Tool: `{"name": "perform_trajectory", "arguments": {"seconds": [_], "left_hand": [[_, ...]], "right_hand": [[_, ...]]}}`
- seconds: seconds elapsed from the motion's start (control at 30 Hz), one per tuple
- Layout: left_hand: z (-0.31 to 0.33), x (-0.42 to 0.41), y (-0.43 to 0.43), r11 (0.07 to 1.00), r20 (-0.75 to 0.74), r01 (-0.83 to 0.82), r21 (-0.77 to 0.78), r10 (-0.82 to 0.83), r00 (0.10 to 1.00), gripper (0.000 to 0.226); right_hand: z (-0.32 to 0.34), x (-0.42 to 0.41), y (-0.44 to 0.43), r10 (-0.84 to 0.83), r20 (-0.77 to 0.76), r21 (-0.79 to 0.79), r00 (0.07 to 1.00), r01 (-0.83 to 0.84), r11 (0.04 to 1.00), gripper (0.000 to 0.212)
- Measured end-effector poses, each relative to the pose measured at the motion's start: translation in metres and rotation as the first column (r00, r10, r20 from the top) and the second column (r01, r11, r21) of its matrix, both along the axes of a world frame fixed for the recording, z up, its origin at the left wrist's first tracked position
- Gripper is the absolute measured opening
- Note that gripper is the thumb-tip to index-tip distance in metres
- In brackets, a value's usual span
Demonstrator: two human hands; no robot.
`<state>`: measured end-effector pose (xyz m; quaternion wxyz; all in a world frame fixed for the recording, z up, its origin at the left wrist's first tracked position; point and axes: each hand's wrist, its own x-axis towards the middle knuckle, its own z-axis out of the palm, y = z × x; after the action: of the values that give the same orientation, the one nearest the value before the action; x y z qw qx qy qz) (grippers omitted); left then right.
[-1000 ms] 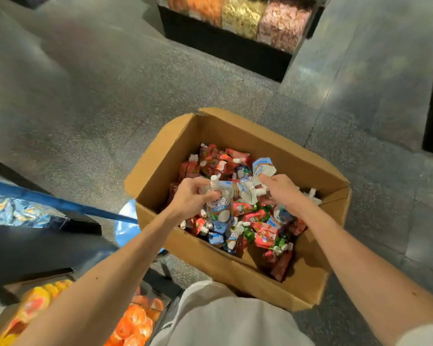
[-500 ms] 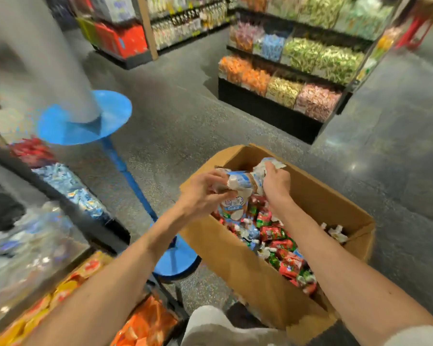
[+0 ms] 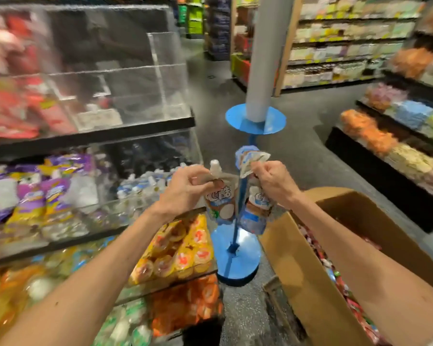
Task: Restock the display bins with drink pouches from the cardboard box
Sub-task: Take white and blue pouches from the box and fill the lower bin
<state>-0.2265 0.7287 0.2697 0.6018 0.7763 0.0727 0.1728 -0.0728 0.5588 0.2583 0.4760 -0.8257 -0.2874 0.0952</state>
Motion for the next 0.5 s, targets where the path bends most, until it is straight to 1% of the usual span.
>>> {"name": "perform_trajectory", "arguments": {"seconds": [0.07, 0.1, 0.13, 0.23, 0.27, 0.33, 0.37, 0.4, 0.47, 0.5], "left_hand": [[0.002, -0.025, 0.012, 0.995, -0.004, -0.098, 0.035, 0.098, 0.995, 0.010], [0.001, -0.037, 0.018, 0.985, -0.009, -0.155, 0.070, 0.156, 0.988, 0.008], [-0.002, -0.049, 0.025, 0.973, -0.024, -0.211, 0.090, 0.214, 0.977, 0.010], [-0.010, -0.083, 0.039, 0.939, -0.091, -0.335, 0.083, 0.342, 0.935, 0.038], [-0.010, -0.093, 0.043, 0.930, -0.114, -0.355, 0.095, 0.364, 0.924, 0.040], [-0.011, -0.108, 0.051, 0.911, -0.156, -0.390, 0.135, 0.409, 0.899, 0.031], [-0.010, -0.114, 0.054, 0.906, -0.166, -0.398, 0.148, 0.419, 0.893, 0.037], [-0.008, -0.118, 0.059, 0.908, -0.163, -0.386, 0.163, 0.411, 0.897, 0.050], [-0.007, -0.123, 0.070, 0.921, -0.179, -0.323, 0.218, 0.363, 0.914, 0.078], [-0.006, -0.124, 0.076, 0.925, -0.205, -0.282, 0.253, 0.336, 0.919, 0.088]], "right_hand": [[-0.002, -0.014, 0.027, 0.148, 0.038, -0.073, 0.988, -0.145, 0.987, 0.054], [-0.003, -0.021, 0.039, 0.206, 0.061, -0.105, 0.977, -0.199, 0.974, 0.054], [-0.005, -0.026, 0.051, 0.265, 0.093, -0.132, 0.960, -0.252, 0.959, 0.053], [-0.002, -0.041, 0.076, 0.413, 0.182, -0.222, 0.892, -0.372, 0.901, 0.053], [0.000, -0.045, 0.082, 0.454, 0.213, -0.236, 0.865, -0.405, 0.883, 0.053], [0.007, -0.054, 0.091, 0.530, 0.242, -0.282, 0.813, -0.464, 0.840, 0.050], [0.013, -0.059, 0.094, 0.570, 0.253, -0.330, 0.781, -0.484, 0.810, 0.048], [0.018, -0.064, 0.100, 0.613, 0.263, -0.399, 0.745, -0.495, 0.772, 0.046], [0.027, -0.075, 0.110, 0.709, 0.313, -0.538, 0.632, -0.497, 0.681, 0.045], [0.031, -0.081, 0.116, 0.748, 0.339, -0.581, 0.570, -0.498, 0.643, 0.044]]}}
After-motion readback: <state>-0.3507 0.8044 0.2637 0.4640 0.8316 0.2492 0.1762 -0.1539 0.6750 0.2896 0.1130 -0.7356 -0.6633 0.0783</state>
